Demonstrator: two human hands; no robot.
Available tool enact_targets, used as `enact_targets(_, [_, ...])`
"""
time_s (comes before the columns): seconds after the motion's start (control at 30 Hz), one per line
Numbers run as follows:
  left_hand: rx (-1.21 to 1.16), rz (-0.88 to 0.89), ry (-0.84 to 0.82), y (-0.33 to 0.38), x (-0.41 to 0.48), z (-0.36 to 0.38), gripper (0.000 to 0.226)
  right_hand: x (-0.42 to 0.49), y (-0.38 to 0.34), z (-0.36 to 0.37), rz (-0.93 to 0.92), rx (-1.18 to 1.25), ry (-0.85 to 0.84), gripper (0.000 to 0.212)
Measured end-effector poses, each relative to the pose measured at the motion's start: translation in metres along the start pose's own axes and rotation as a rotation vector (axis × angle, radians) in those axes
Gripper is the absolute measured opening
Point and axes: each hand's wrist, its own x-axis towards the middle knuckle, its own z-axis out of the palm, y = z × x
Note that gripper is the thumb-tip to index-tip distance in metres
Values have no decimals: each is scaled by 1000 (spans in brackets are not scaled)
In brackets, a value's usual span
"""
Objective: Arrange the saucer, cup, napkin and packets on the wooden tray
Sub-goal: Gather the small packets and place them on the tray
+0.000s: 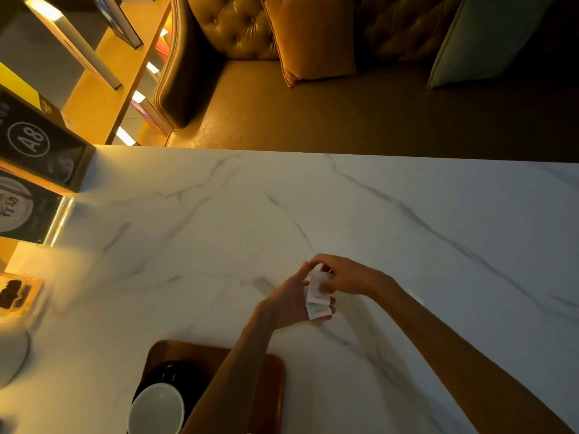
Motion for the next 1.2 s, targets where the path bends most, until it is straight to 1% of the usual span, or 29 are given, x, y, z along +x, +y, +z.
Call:
enact_targets(0.1, [95, 12, -4, 0, 3, 6, 64, 1, -2, 5, 23, -56, 37, 41])
enact_targets(0.17, [120, 46, 20, -4, 5, 3, 57, 1, -1, 6, -11, -74, 76, 36])
enact_targets(0.23, [67, 94, 45, -9, 6, 2, 47, -4, 3, 11, -80, 14, 124, 34])
enact_targets(0.27, [41, 121, 64, -10, 7, 2, 46, -7, 6, 15, -108, 67, 181, 34])
enact_targets(0.33, [29, 161, 107, -13, 8, 3, 47, -10, 16, 29, -116, 139, 357, 33])
enact_targets(0.4, [50, 175, 128, -18, 10, 8, 42, -12, 24, 41, -62, 241, 505, 26])
enact_targets(0.43, [54, 179, 135, -21, 11, 10, 38, -15, 29, 45, -32, 312, 533, 26])
enact_targets(0.53, [24, 206, 171, -32, 13, 18, 32, -31, 42, 48, 28, 524, 469, 37])
enact_targets(0.6, [35, 221, 163, -41, 14, 24, 30, -44, 50, 51, 36, 548, 450, 41])
enact_targets(0.7, [43, 235, 149, -51, 14, 33, 29, -60, 58, 51, 9, 551, 402, 36])
enact_targets(0.73, [11, 248, 157, -54, 13, 35, 29, -65, 62, 48, 23, 592, 415, 32])
enact_targets(0.77, [-42, 263, 180, -56, 12, 38, 26, -71, 68, 45, 62, 636, 468, 28])
enact_targets(0.8, [-94, 281, 214, -57, 11, 40, 23, -76, 75, 43, 127, 611, 584, 25])
enact_targets(0.83, [-128, 300, 252, -57, 9, 41, 20, -82, 84, 39, 220, 497, 733, 23])
enact_targets(0.87, [-144, 311, 288, -56, 7, 41, 19, -88, 95, 37, 328, 316, 859, 22])
enact_targets(0.9, [-145, 312, 314, -56, 4, 41, 18, -94, 104, 35, 419, 126, 926, 23])
enact_targets(0.93, [-137, 304, 328, -55, 1, 41, 18, -99, 112, 35, 467, -23, 930, 24])
enact_targets(0.97, [-123, 294, 330, -54, -2, 42, 17, -102, 118, 36, 477, -112, 898, 27])
enact_targets(1.07, [-102, 289, 335, -54, -7, 44, 15, -106, 124, 43, 411, -283, 825, 27])
enact_targets(1.13, [-106, 310, 344, -59, -10, 45, 16, -105, 123, 50, 385, -376, 825, 22])
enact_targets(1.2, [-94, 343, 365, -65, -14, 47, 17, -105, 117, 55, 409, -382, 819, 21])
